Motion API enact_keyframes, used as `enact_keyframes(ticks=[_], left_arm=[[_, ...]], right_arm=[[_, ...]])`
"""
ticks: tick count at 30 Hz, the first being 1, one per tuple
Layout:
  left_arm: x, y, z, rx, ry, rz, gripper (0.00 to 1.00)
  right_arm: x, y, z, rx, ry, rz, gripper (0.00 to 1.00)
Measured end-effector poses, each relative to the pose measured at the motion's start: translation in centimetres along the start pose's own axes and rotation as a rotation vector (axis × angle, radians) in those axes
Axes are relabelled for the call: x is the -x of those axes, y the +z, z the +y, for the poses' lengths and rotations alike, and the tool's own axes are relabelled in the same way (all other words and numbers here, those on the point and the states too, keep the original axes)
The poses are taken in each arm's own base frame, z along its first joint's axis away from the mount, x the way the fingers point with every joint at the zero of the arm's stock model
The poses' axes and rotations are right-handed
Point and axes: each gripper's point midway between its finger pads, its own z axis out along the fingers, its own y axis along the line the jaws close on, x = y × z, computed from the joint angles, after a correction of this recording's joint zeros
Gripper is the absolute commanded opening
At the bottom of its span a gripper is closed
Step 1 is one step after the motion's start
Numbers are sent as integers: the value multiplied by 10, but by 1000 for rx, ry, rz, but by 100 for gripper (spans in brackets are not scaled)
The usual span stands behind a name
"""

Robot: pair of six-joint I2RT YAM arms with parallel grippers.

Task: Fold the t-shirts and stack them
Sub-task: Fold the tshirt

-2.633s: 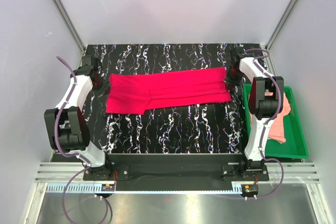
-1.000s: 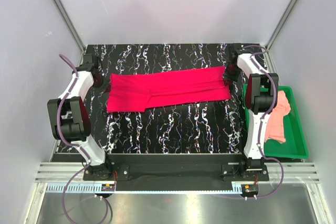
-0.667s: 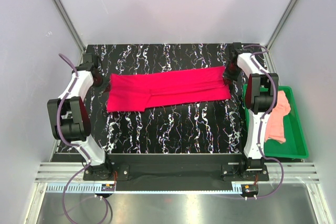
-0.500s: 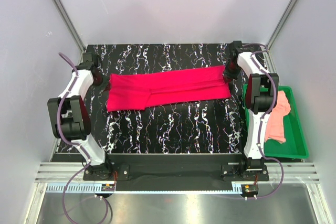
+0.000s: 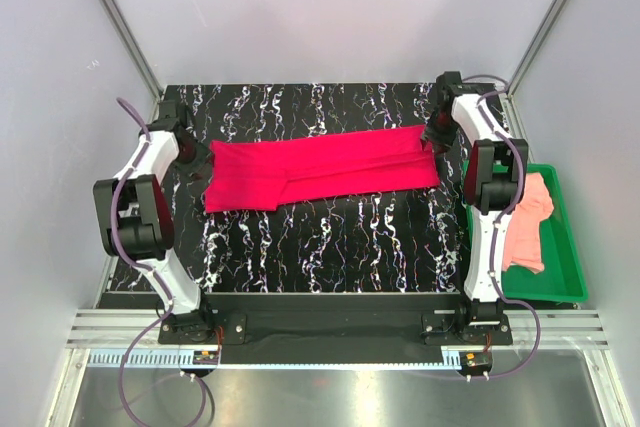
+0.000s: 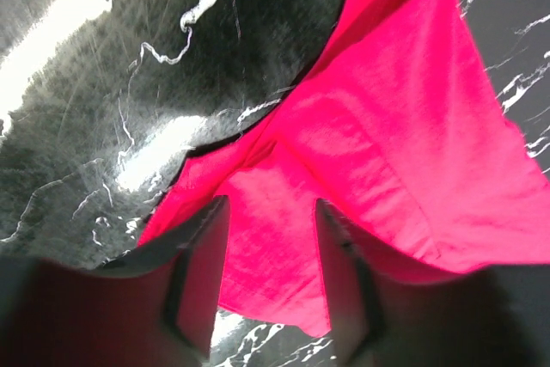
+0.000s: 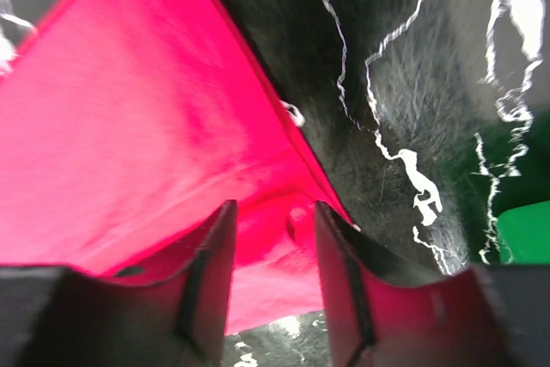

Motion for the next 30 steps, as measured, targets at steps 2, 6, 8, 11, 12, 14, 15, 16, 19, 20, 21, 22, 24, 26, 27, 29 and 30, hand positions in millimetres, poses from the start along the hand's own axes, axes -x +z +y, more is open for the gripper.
enact_keyframes(ticks=[2,6,8,11,12,14,15,16,19,20,21,22,24,26,27,29,30], left_arm=[[6,-4,-2,-4,21,-21,57],[18,-22,-7,-35,73,-72,55],[20,-37,-13,-73,113,-95,50],[13,-71,-38,-187,218,-140,49],[3,-82,-53,-238,267,-150,45],[-31,-100,-89,-357,384,-142,40],[-49,-104,-103,-406,434,-129,35],[-71,-108,-119,-458,490,-107,33],[-141,-101,-146,-534,647,3,29],[-160,-92,-149,-534,688,40,29],[-175,-82,-150,-523,720,74,29],[-189,-70,-148,-503,745,108,27],[-208,-46,-141,-454,777,166,25],[-217,-28,-134,-415,785,201,24],[-220,-20,-130,-397,787,216,24],[-223,-13,-128,-381,788,228,24],[-223,-12,-127,-377,788,230,24]], right_arm=[[11,-9,4,12,-11,-30,53],[19,-30,10,38,-25,-63,53],[15,-42,13,62,-28,-74,54],[-11,-60,26,125,-44,-66,54],[-24,-65,34,148,-58,-58,52],[-47,-70,51,195,-85,-42,49],[-60,-70,61,221,-103,-34,46],[-74,-69,69,242,-120,-21,39],[-107,-59,88,291,-155,22,11],[-114,-54,90,301,-150,36,7],[-120,-50,89,302,-143,49,5],[-124,-46,87,303,-133,59,3],[-126,-40,86,314,-114,66,0],[-124,-39,88,329,-100,60,0],[-123,-38,90,340,-93,56,0],[-121,-38,94,359,-82,50,0],[-120,-38,95,366,-76,47,0]])
